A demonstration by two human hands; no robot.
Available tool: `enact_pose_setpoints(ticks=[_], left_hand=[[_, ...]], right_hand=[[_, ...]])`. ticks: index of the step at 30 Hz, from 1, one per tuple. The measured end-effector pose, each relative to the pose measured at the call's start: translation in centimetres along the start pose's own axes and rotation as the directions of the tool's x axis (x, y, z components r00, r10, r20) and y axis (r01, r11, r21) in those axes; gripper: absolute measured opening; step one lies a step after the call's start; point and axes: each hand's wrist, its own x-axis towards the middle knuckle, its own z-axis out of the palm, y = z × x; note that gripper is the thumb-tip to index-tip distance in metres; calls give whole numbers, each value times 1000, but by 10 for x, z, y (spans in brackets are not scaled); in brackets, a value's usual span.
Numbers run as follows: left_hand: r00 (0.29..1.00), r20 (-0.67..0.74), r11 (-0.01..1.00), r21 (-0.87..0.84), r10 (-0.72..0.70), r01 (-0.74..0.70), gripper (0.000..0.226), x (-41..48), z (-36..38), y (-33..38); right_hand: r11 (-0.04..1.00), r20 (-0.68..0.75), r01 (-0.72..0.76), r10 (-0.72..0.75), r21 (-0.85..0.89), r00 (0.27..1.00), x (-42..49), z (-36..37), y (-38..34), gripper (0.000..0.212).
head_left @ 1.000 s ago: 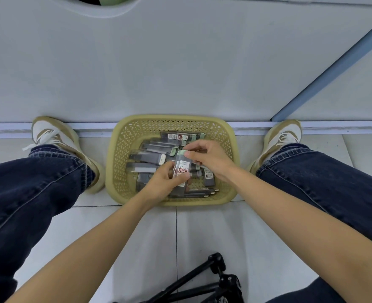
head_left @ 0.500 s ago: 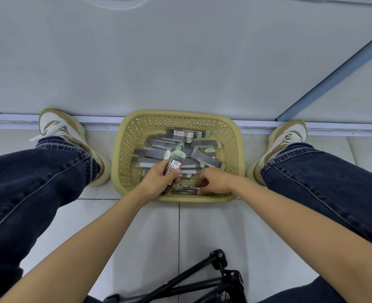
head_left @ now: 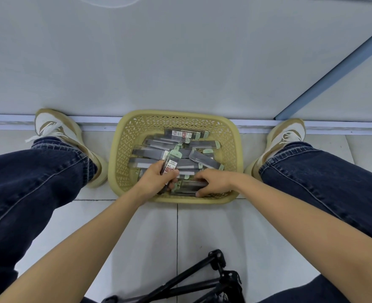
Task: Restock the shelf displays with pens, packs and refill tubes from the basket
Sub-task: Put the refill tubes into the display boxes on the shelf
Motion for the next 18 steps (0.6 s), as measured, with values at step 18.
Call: enact_pose_setpoints(ticks=[18], left_hand=[[977, -24, 961, -189, -211, 203, 38, 0, -4, 14]], right_hand=[[947, -459, 293, -321, -133, 828, -1, -8, -24, 34]])
